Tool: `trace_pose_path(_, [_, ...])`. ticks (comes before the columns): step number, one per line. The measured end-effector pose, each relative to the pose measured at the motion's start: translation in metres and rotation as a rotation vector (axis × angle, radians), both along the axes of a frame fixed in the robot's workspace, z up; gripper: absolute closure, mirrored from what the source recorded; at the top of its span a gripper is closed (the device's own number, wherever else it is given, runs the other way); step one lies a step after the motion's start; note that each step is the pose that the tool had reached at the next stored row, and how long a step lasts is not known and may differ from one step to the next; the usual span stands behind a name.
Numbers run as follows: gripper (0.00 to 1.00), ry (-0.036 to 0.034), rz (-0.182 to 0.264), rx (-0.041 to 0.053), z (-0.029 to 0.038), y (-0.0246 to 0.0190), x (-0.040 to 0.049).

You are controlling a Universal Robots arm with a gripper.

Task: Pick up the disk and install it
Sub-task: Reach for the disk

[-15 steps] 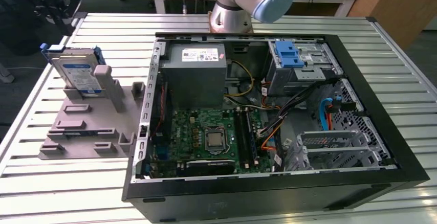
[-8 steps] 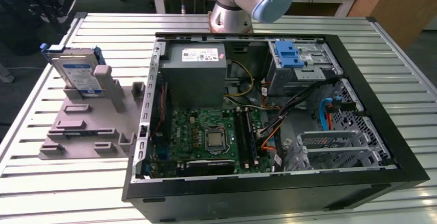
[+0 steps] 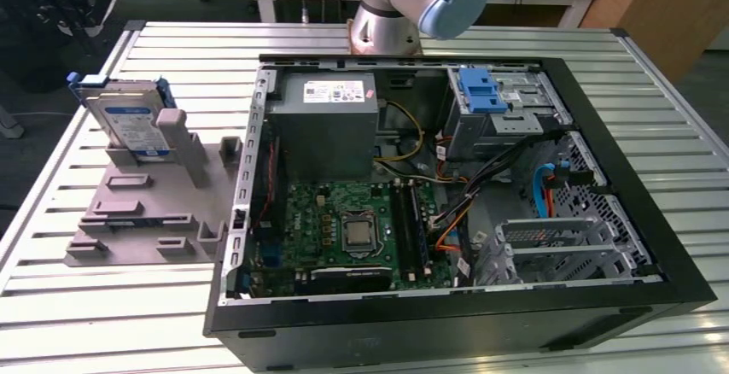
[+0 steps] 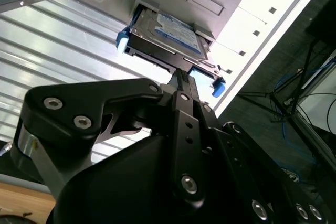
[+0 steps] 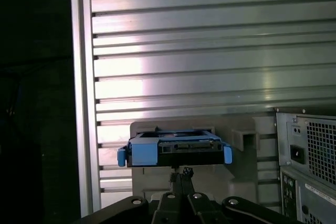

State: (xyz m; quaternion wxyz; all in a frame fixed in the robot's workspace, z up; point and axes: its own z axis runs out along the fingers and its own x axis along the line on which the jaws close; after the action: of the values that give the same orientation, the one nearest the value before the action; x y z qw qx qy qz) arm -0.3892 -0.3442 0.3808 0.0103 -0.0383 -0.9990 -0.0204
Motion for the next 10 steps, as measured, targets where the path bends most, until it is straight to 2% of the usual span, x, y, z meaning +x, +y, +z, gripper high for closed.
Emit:
trace_pose_path(3, [0.89, 0.0001, 0.0, -0.0001, 0.0001, 0.0, -0.0002])
trace_pose_path(10, [0.89, -0.0007, 0.011, -0.0035, -0.0009, 0.0, -0.0073])
